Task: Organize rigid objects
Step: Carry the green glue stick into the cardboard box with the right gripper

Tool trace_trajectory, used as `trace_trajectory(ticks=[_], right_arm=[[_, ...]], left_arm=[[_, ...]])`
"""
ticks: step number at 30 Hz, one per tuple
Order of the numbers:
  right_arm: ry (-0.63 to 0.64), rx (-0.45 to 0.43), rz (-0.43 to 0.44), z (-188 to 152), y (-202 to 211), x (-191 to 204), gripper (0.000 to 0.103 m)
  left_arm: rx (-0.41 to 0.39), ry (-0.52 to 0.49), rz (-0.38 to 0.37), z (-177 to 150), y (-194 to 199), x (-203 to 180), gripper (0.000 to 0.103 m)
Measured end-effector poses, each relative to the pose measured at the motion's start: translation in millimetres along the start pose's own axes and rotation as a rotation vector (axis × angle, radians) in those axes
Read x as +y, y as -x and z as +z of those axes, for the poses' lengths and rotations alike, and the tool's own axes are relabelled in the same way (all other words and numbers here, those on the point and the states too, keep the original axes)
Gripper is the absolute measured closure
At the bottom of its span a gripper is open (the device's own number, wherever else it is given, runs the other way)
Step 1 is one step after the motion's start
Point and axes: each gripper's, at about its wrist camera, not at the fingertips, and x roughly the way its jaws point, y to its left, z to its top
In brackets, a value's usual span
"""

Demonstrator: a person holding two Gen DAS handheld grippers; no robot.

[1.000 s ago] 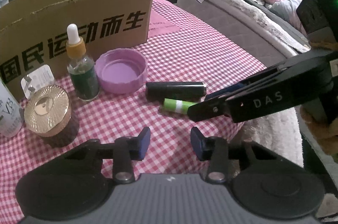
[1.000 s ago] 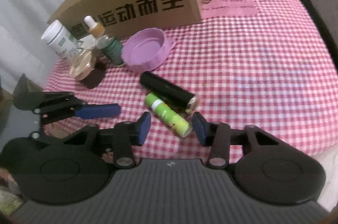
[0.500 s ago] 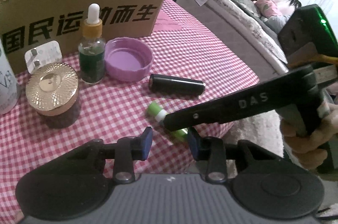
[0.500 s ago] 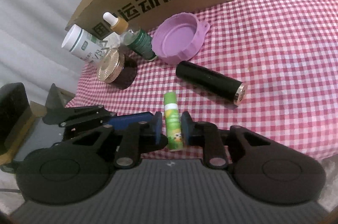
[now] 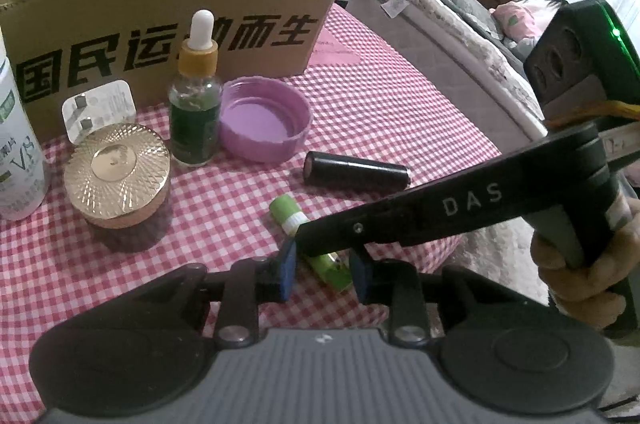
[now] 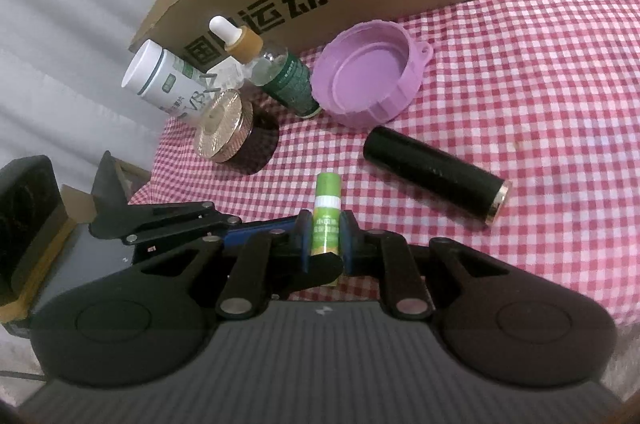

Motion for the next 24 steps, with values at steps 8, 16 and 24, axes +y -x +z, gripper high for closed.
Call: trace_trajectory(ticks=[8,16,24], right_arm=[[0.023,-0.044,0.004,2.2,6.8,15.7,0.089],[0.139,-0.179,0.061,27.7,47.1,63.0,0.089],[0.305,-0.256,0.153,116.0,59.7,124.4,0.089]], left_arm=[[-0.053,-0.041,0.034,1.9,16.6,-8.7,0.074],[-0.215,-0.123,0.117,32.5,81.2,-17.4,0.074],[-0.289,-0.161,0.253,108.1,134.4,3.7,0.074]])
